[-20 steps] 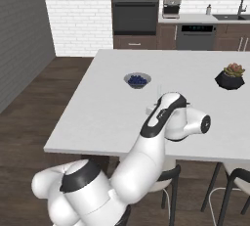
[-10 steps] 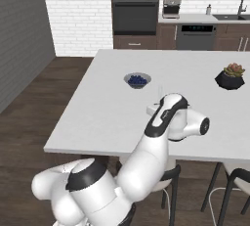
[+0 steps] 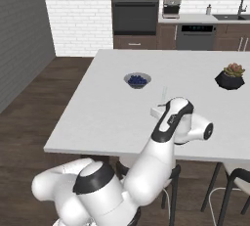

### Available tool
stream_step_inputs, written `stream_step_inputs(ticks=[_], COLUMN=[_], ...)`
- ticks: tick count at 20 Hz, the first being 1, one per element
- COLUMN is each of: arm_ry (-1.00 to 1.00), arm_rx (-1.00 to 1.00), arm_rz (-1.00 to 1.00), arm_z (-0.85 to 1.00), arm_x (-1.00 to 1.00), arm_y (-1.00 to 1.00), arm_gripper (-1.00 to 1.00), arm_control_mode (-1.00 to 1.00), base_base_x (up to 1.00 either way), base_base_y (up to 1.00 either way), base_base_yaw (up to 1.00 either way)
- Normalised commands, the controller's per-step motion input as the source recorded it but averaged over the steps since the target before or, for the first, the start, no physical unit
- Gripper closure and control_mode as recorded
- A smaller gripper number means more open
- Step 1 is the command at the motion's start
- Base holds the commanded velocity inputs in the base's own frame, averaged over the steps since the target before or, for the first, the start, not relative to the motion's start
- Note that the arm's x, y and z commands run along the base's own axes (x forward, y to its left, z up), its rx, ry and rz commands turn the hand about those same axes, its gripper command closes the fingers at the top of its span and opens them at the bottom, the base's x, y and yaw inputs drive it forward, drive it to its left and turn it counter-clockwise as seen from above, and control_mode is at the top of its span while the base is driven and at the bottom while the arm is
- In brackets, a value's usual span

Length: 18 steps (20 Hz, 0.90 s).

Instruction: Take a straw from the drawer in front and place it inside the glass cup on the dining counter.

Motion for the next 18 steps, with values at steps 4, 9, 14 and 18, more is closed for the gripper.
stream_step_inputs(ticks=[4, 9, 14, 18], arm_ry=[0.00, 0.00, 0.00, 0.00], arm_rx=[0.02, 0.00, 0.00, 0.01], arm_rz=[0.00, 0.00, 0.00, 0.00], arm_z=[-0.06, -0.12, -0.11, -0.06], arm_x=[0.01, 0.06, 0.08, 0.12], arm_y=[-0.14, -0.02, -0.04, -0.08], arm_gripper=[1.00, 1.00, 1.00, 1.00], arm_control_mode=[-1.00, -1.00, -1.00, -1.00], base_base_x=[0.00, 0.00, 0.00, 0.00], base_base_y=[0.00, 0.00, 0.00, 0.00], base_base_yaw=[0.00, 0.00, 0.00, 0.00])
